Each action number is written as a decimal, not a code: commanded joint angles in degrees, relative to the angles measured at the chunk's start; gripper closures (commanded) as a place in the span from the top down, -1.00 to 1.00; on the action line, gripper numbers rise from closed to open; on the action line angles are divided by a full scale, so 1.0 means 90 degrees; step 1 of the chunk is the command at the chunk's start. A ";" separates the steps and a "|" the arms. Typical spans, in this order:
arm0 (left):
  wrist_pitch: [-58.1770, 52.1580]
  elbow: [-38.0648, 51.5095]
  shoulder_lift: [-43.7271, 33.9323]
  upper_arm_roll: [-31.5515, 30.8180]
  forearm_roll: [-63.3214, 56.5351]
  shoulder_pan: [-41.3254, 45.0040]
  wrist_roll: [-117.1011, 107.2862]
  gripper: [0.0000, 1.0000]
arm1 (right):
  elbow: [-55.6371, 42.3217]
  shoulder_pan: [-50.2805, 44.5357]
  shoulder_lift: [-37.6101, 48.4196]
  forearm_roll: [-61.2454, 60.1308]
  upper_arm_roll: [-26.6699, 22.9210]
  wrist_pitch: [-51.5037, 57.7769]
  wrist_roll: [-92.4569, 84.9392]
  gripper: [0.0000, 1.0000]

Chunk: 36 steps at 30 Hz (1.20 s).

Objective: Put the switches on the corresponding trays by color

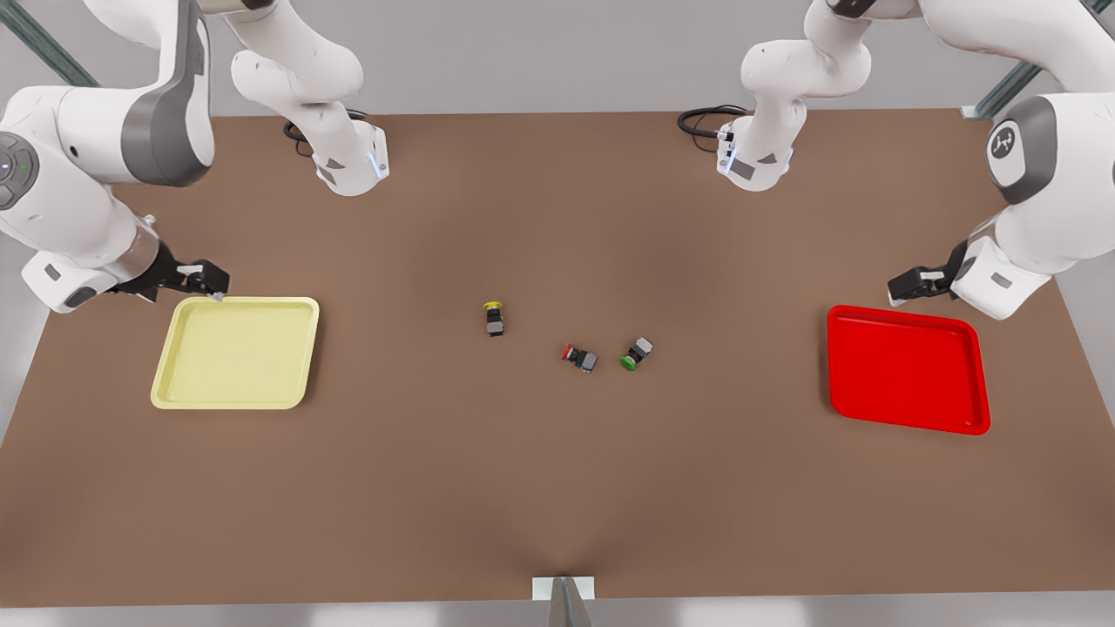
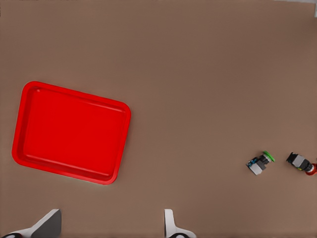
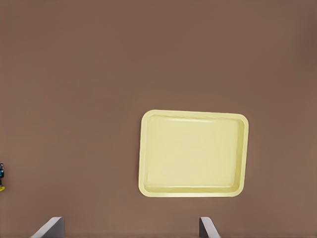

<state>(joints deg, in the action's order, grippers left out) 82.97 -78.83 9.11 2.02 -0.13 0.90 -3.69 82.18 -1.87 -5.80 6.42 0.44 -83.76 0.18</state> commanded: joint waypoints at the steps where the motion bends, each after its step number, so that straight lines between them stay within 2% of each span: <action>1: 0.0000 -0.0001 0.0004 -0.0019 -0.0014 0.0027 -0.0010 1.00 | 0.0000 -0.0017 -0.0009 0.0000 0.0000 0.0000 0.0000 1.00; 3: 0.0000 0.0018 0.0033 -0.0020 -0.0024 0.0056 -0.0010 1.00 | 0.0010 -0.0027 -0.0155 0.0000 0.0010 0.0000 0.0010 1.00; 6: 0.0049 0.0028 0.0189 -0.0029 -0.0014 0.0163 0.0000 1.00 | 0.0185 -0.0193 -0.0858 -0.0186 0.0264 -0.0039 0.0039 1.00; 8: 0.0117 0.0028 0.0326 -0.0029 0.0025 0.0154 -0.0039 1.00 | 0.0225 -0.0193 -0.1200 -0.0186 0.0742 -0.0029 0.0039 1.00; 9: 0.0371 0.0038 0.0453 -0.0049 0.0005 0.0164 0.0019 1.00 | 0.0225 -0.0387 -0.1327 -0.0176 0.0996 -0.0039 0.0097 1.00; 11: 0.0889 0.0038 0.0843 -0.0166 -0.0014 0.0300 0.0732 1.00 | 0.0234 -0.1217 -0.1678 -0.0322 0.1006 -0.0341 0.0742 1.00; 12: 0.0898 0.0038 0.0902 -0.0166 -0.0150 0.0485 0.0732 1.00 | 0.0545 -0.1383 -0.1679 -0.0342 0.1006 -0.0672 0.0859 1.00; 16: 0.1210 -0.0030 0.1273 -0.0176 -0.0268 0.0964 0.0723 1.00 | 0.2850 -0.2409 -0.1445 -0.1015 0.1016 -0.3279 0.2157 1.00; 20: 0.1572 -0.0089 0.1840 -0.0186 -0.0307 0.1159 0.0713 1.00 | 0.4179 -0.2946 -0.1484 -0.1221 0.1026 -0.4980 0.2363 1.00; 23: 0.1699 -0.0196 0.1996 -0.0361 -0.0298 0.1238 0.0723 1.00 | 0.4375 -0.3239 -0.1689 -0.1445 0.1016 -0.5547 0.2373 1.00; 27: 0.1729 -0.0118 0.2123 -0.0430 -0.0210 0.2097 0.0117 1.00 | 0.4521 -0.3279 -0.1728 -0.1445 0.1026 -0.5830 0.2373 1.00; 29: 0.1982 0.0106 0.2455 -0.0752 -0.0044 0.2165 0.0127 1.00 | 0.4512 -0.3484 -0.1855 -0.1611 0.1016 -0.6064 0.2373 1.00; 31: 0.2568 0.0136 0.2689 -0.0733 -0.0005 0.2858 0.0068 1.00 | 0.4512 -0.3406 -0.1855 -0.1611 0.0996 -0.6064 0.2363 1.00; 36: 0.2666 0.0390 0.3080 -0.0664 -0.0015 0.3796 0.0078 1.00 | 0.4433 -0.3298 -0.2080 -0.1592 0.0869 -0.6309 0.2314 1.00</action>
<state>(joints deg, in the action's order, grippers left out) 107.03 -74.99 37.43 -3.88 -0.44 35.57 -2.98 121.81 -31.45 -24.65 -7.91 8.07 -140.54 21.00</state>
